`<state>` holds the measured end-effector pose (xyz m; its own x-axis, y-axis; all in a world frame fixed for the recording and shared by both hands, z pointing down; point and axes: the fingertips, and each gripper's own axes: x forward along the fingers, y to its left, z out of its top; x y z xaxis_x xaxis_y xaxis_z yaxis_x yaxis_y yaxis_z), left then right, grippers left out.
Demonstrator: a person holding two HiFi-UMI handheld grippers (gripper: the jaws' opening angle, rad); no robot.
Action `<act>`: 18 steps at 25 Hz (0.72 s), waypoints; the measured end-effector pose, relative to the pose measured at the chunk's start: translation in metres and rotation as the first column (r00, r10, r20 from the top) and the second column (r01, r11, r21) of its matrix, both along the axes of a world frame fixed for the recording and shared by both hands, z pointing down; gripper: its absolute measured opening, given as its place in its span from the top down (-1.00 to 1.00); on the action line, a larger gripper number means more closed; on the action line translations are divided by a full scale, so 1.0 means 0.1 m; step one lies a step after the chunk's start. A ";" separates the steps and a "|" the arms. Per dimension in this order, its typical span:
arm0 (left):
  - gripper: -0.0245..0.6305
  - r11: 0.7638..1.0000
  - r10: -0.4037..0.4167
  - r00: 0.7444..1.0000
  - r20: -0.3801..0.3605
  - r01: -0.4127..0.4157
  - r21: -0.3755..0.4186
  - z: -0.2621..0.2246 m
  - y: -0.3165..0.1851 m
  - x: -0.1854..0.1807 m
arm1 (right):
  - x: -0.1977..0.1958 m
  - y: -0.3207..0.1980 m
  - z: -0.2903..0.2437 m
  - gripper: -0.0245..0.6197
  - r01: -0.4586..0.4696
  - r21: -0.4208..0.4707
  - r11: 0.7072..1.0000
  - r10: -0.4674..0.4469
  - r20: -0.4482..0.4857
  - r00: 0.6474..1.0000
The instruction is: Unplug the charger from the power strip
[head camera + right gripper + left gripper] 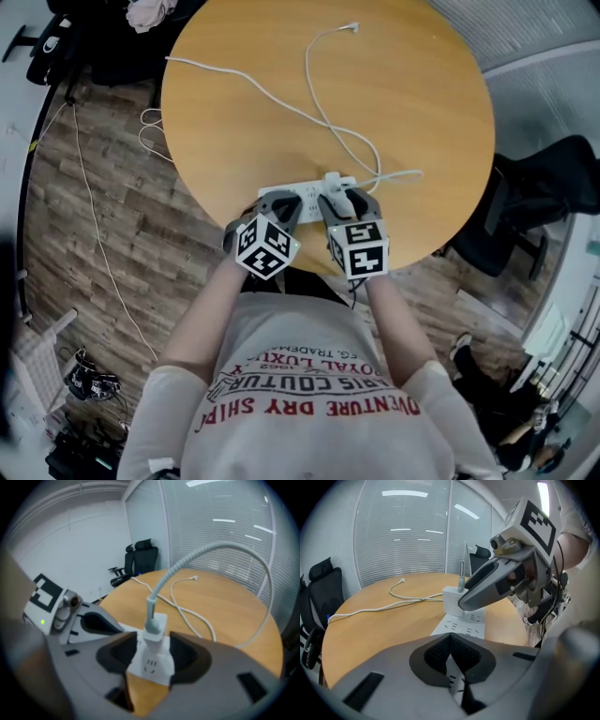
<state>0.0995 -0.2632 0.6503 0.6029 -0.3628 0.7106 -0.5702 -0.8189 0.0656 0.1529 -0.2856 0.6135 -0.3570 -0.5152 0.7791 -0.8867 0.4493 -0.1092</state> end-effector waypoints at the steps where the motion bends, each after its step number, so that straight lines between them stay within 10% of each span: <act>1: 0.84 1.000 0.000 1.000 -0.008 0.000 -0.016 0.00 0.00 0.00 | -0.01 -0.03 0.03 0.23 -0.014 -0.014 1.000 0.014 -0.004 1.000; 18: 0.84 0.998 -0.015 1.000 -0.021 0.014 -0.062 0.01 -0.02 -0.01 | 0.01 -0.12 0.29 0.43 -0.182 -0.160 0.970 0.162 -0.131 0.978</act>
